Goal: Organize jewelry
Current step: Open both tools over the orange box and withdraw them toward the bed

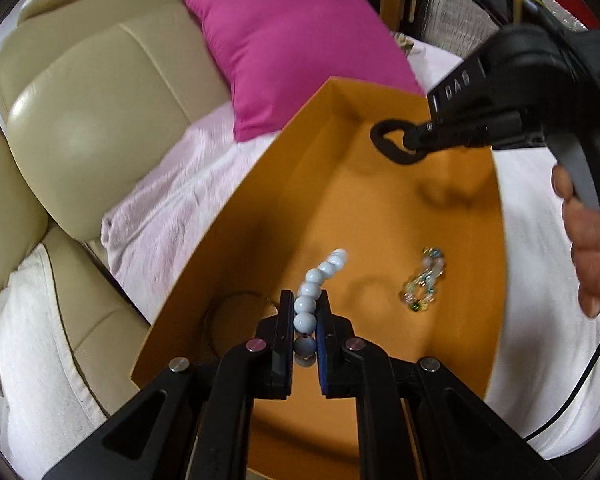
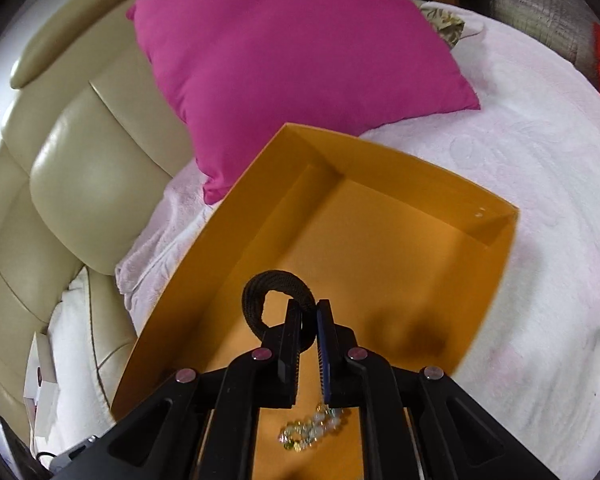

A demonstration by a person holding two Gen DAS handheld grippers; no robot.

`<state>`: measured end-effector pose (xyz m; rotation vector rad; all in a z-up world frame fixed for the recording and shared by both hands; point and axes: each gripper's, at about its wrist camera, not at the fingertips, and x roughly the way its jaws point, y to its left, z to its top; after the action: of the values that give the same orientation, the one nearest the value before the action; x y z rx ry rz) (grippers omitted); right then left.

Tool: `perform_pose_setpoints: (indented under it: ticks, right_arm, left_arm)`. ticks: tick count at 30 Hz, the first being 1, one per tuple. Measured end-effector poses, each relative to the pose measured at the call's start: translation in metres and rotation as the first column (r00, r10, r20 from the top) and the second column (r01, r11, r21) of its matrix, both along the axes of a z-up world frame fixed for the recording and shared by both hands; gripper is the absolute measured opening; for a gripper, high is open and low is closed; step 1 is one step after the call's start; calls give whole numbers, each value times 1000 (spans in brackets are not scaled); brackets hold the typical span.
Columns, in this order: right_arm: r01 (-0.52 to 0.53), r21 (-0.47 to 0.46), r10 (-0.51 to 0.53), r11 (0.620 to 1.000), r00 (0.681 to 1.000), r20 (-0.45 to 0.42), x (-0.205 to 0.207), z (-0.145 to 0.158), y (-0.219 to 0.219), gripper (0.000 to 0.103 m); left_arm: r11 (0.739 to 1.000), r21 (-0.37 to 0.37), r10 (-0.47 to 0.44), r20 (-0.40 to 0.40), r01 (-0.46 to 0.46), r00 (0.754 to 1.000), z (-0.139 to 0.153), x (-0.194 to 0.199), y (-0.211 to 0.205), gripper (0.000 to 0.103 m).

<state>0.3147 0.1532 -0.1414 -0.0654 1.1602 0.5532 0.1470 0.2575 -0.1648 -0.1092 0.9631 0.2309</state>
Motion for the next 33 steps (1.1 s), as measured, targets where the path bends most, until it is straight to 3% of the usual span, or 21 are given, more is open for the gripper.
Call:
perform_pose_setpoints:
  ticks: [4, 6, 8, 10, 12, 15, 18, 19, 24, 29, 33]
  right_arm:
    - [6, -40, -7, 999, 999, -41, 10, -7, 6, 10]
    - [0, -68, -4, 998, 998, -58, 13, -11, 8, 11]
    - [-9, -52, 5, 999, 998, -62, 13, -9, 5, 11]
    - [3, -15, -4, 1000, 999, -45, 11, -2, -4, 12]
    - [20, 48, -18, 999, 999, -34, 10, 9, -16, 14]
    - [51, 149, -50, 987, 999, -16, 6, 31, -41, 30]
    - [80, 210, -97, 974, 993, 70, -5, 61, -77, 54]
    - [98, 241, -124, 966, 987, 98, -11, 72, -96, 63]
    - [213, 358, -275, 909, 952, 131, -35, 92, -203, 63]
    - [345, 381, -403, 858, 912, 80, -61, 68, -313, 63]
    - [484, 418, -545, 769, 837, 35, -85, 47, -411, 63]
  left_arm:
    - [1000, -10, -4, -25, 3, 1000, -5, 4, 2, 10]
    - [1000, -21, -7, -39, 7, 999, -6, 6, 3, 21]
    - [999, -31, 6, -31, -7, 1000, -3, 4, 5, 52]
    - [999, -31, 29, -9, -30, 1000, 3, 1, 7, 60]
    - [999, -30, 34, 4, -34, 999, 10, -2, 6, 60]
    - [999, -20, 40, 28, -39, 999, 24, -8, 3, 60]
    - [999, 7, 41, 67, -41, 997, 42, -16, -5, 60]
    - [999, 15, 39, 79, -41, 996, 48, -18, -9, 61]
    - [999, 52, -16, 150, 8, 989, 77, -21, -49, 63]
    - [987, 89, -148, 198, 133, 969, 91, -12, -125, 69]
    - [967, 100, -250, 219, 233, 943, 87, 3, -185, 69]
